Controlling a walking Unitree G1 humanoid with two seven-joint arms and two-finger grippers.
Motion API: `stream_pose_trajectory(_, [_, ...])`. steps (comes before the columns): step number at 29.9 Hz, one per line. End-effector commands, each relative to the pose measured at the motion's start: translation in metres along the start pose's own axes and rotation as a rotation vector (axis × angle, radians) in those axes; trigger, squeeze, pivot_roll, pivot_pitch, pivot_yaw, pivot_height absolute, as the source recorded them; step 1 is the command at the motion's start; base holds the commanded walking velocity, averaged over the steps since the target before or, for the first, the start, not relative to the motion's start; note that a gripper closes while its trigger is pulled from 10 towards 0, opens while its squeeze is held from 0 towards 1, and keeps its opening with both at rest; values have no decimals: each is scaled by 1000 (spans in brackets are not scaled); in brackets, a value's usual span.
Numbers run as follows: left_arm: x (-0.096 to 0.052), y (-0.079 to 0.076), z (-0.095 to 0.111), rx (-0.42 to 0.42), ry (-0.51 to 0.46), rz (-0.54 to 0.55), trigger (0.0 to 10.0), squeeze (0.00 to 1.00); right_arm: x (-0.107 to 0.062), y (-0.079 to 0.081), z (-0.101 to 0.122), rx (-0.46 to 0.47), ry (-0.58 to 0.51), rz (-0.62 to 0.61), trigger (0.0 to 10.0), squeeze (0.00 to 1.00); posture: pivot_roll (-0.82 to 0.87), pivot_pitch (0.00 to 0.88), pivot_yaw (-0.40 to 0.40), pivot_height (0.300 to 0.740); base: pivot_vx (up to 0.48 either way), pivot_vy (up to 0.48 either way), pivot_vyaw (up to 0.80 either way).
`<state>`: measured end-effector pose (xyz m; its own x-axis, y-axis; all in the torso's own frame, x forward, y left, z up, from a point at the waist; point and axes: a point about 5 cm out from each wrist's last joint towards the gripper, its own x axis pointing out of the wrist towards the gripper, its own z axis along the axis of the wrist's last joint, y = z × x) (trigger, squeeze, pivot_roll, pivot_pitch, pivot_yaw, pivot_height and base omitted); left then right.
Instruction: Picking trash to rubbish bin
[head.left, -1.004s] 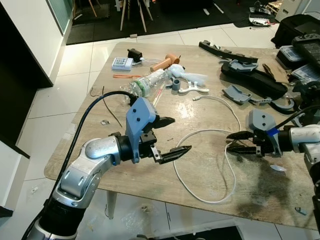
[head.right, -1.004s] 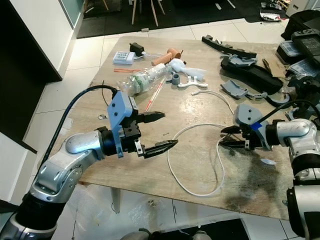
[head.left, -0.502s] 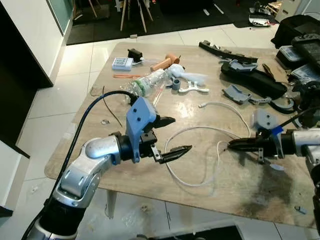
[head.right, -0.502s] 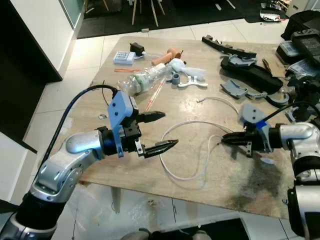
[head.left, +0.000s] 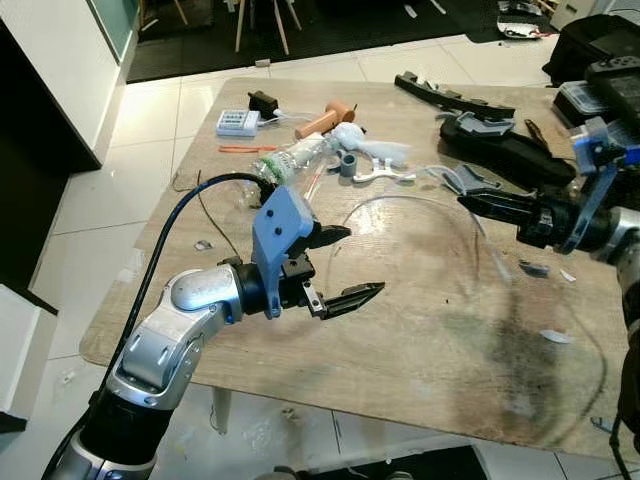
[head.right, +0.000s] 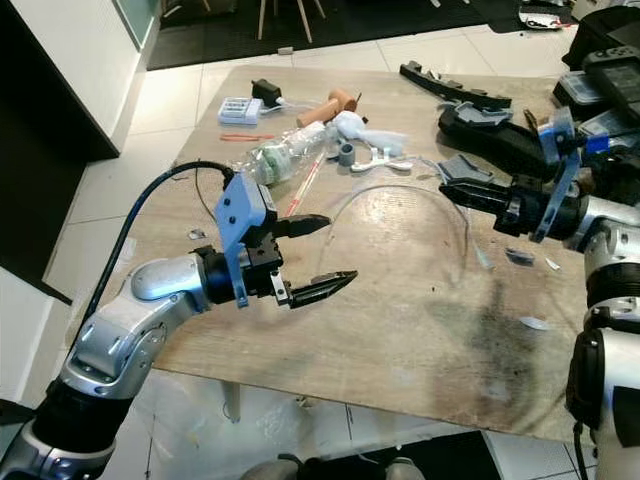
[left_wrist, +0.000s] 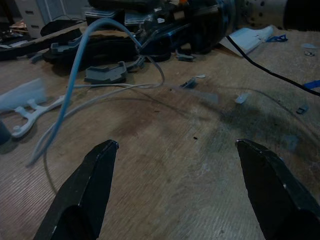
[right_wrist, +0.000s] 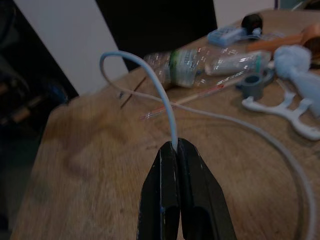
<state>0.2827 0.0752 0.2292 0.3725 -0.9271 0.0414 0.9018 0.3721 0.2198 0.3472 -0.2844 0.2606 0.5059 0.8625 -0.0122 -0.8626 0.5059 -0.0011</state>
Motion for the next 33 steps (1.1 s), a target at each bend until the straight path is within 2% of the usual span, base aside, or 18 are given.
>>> stream_pose_trajectory(1, [-2,1,-3,-5,7,2,10000,0,1,2,-4,4,12,10,0,0,-11,222,122,740,0,0,0])
stream_pose_trajectory(6, [-2,3,-2,-3,-1,17,10000,0,4,2,20,-2,-161,-5,0,0,-14,212,117,740,0,0,0])
stream_pose_trajectory(7, [-2,3,-2,-3,-1,17,10000,0,4,2,20,-2,-161,-5,0,0,-14,212,117,740,0,0,0])
stream_pose_trajectory(10, [-3,13,1,16,-25,108,10000,0,10,11,78,-122,-416,8,0,0,-21,203,113,740,0,0,0])
stream_pose_trajectory(11, [-3,20,3,24,-40,175,10000,0,11,18,102,-163,-511,25,0,0,-25,196,106,740,0,0,0])
stream_pose_trajectory(12, [-3,20,3,24,-40,175,10000,0,11,18,102,-163,-511,25,0,0,-25,196,106,740,0,0,0])
stream_pose_trajectory(14, [-4,32,5,21,-66,285,10000,0,13,33,133,-236,-618,40,0,0,-25,196,106,740,0,0,0])
stream_pose_trajectory(15, [-7,40,5,26,-64,359,10000,0,15,38,142,-300,-631,1,0,0,-20,188,109,740,0,0,0])
stream_pose_trajectory(17, [-9,44,5,31,-59,403,10000,0,18,41,145,-340,-631,-29,0,0,-21,188,114,740,0,0,0])
stream_pose_trajectory(19, [-20,58,0,32,-36,575,10000,0,30,43,148,-421,-605,-165,0,0,-32,183,129,740,0,0,0])
stream_pose_trajectory(21, [-30,67,-1,30,-33,691,10000,0,40,46,147,-475,-586,-250,0,0,-31,182,128,740,0,0,0])
stream_pose_trajectory(26, [-37,73,0,29,-42,759,10000,0,47,56,145,-470,-625,-308,0,0,-22,182,120,740,0,0,0])
stream_pose_trajectory(27, [-39,76,0,21,-48,796,10000,0,51,57,140,-460,-625,-379,1569,0,-21,180,119,740,0,0,0])
stream_pose_trajectory(29, [-39,76,0,21,-48,796,10000,0,51,57,140,-460,-625,-379,1569,0,-21,180,119,740,0,0,0])
stream_pose_trajectory(30, [-41,78,0,10,-52,823,10000,0,54,58,135,-455,-619,-438,3882,0,-21,180,119,740,0,0,0])
stream_pose_trajectory(31, [-41,78,0,10,-52,823,10000,0,54,58,135,-455,-619,-438,3882,0,-21,180,119,740,0,0,0])
stream_pose_trajectory(32, [-43,78,-1,10,-42,855,10000,0,57,55,124,-426,-608,-522,10000,0,-19,172,114,740,0,0,0])
stream_pose_trajectory(33, [-45,79,-3,16,-34,881,10000,0,59,53,113,-402,-594,-586,10000,0,-19,172,114,740,0,0,0])
